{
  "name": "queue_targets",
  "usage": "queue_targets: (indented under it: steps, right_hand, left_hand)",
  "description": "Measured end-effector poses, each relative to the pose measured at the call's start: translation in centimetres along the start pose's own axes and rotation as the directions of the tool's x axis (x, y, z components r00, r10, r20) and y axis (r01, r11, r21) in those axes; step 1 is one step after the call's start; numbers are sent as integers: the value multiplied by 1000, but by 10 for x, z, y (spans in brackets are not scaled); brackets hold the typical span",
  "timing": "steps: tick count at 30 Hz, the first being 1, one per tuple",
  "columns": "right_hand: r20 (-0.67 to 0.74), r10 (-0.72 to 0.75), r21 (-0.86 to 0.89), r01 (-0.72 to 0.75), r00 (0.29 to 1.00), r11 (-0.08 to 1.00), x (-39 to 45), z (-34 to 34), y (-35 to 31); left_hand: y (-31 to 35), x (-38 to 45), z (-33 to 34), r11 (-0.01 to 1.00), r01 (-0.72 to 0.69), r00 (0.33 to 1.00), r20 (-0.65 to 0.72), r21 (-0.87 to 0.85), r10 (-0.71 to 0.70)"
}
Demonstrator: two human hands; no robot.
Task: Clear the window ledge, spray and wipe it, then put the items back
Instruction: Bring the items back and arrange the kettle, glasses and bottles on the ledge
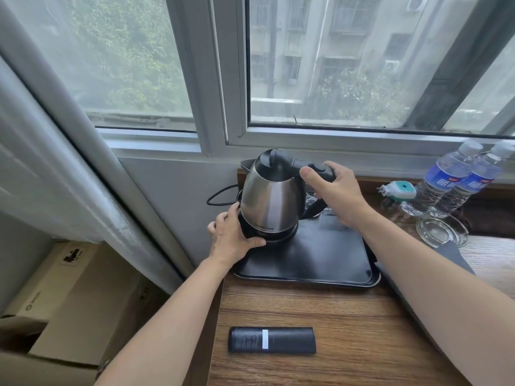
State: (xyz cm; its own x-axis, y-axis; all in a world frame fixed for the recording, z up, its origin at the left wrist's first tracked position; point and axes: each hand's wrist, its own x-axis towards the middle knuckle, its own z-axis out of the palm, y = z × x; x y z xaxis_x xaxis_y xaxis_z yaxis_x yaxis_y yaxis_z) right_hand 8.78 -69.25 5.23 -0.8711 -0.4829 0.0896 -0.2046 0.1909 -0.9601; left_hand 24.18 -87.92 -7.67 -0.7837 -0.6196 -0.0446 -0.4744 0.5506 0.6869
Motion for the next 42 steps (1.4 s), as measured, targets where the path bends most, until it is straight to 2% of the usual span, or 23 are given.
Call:
queue_targets:
  steps: [3, 7, 14, 20, 25, 32, 37, 42]
  right_hand:
    - [-82, -1, -6, 1, 997, 1000, -3, 3, 2]
    - [-194, 17, 71, -4, 981, 997, -2, 3, 1]
    - [-120, 2, 56, 5, 993, 998, -4, 6, -4]
    - [-100, -98, -51, 93, 990, 994, -24, 7, 5]
    - [-87, -40, 28, 42, 995, 999, -19, 5, 5]
    - [-21, -62, 0, 62, 998, 998, -18, 1, 11]
    - [-53, -77, -54, 74, 996, 996, -23, 2, 6]
    - [-63, -66, -34, 63, 996, 997, -25, 2, 5]
  left_hand:
    - [-1, 2, 0, 1000, -18, 1000, 0, -10, 18]
    - [1, 0, 0, 999, -40, 999, -11, 3, 40]
    - [-6, 5, 6, 999, -28, 999, -14, 27, 29]
    - [-12, 9, 10, 998, -44, 999, -13, 35, 45]
    - [-5, 6, 3, 994, -112, 994, 19, 13, 112]
    - [2, 3, 0, 993, -120, 993, -3, 14, 120]
    - [0, 0, 1, 995, -95, 995, -2, 24, 95]
    - [1, 0, 2, 994, -107, 994, 1, 36, 107]
